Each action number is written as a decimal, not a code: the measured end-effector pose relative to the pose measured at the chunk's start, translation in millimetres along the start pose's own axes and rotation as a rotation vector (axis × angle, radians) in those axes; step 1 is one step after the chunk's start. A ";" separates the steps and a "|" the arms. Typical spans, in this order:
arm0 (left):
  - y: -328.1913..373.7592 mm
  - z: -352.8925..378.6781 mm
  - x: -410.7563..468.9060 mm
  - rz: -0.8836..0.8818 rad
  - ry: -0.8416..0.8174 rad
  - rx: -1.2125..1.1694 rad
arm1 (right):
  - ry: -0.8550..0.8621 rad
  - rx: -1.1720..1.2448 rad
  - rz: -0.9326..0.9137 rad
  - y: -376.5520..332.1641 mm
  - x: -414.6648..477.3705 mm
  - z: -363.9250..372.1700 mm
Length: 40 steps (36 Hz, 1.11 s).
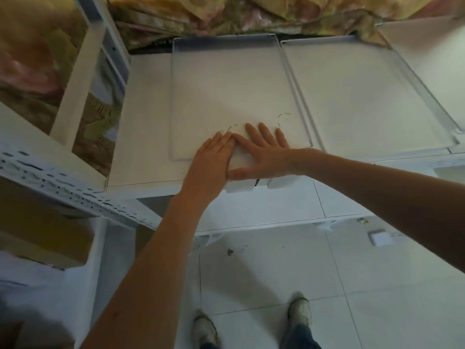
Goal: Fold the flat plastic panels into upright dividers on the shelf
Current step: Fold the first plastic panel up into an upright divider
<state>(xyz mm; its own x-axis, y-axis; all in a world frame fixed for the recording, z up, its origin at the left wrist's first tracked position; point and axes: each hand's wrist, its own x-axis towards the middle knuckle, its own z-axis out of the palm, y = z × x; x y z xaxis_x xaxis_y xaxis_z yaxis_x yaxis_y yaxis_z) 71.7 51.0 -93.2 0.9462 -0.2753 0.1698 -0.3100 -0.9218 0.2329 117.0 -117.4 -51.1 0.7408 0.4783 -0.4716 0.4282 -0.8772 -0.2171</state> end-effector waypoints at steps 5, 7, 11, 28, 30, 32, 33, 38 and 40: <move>1.0 0.5 0.7 -0.005 -0.004 -0.002 | -0.015 0.037 0.008 -1.5 1.0 -1.7; 0.1 0.7 0.3 0.000 -0.010 0.004 | -0.008 0.054 0.005 -2.1 1.4 -0.6; 0.6 -0.3 1.3 0.008 -0.019 0.007 | 0.014 0.055 0.005 -2.5 0.9 0.3; -1.8 4.5 -0.5 0.011 0.010 0.023 | 0.062 0.045 0.008 -3.4 1.1 3.3; -1.5 4.3 -0.6 0.009 0.013 0.021 | 0.062 0.053 0.007 -3.4 0.1 2.7; -1.5 4.2 -0.6 0.008 0.018 0.019 | 0.064 0.053 0.006 -3.5 0.2 2.7; -1.2 4.3 -0.9 0.006 0.018 0.017 | 0.063 0.052 0.007 -3.4 0.5 3.2; -1.0 4.8 -0.9 -0.002 0.007 0.017 | 0.057 0.043 0.009 -2.9 1.3 2.6; -1.9 5.0 -0.9 -0.003 0.011 0.018 | 0.057 0.034 0.009 -2.8 1.2 2.9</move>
<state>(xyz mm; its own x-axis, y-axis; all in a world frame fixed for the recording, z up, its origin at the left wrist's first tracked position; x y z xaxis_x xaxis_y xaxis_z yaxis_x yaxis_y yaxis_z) 71.9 51.6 -98.6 0.9462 -0.2694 0.1793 -0.3051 -0.9275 0.2161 115.2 -114.4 -53.5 0.7734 0.4712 -0.4241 0.4041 -0.8819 -0.2430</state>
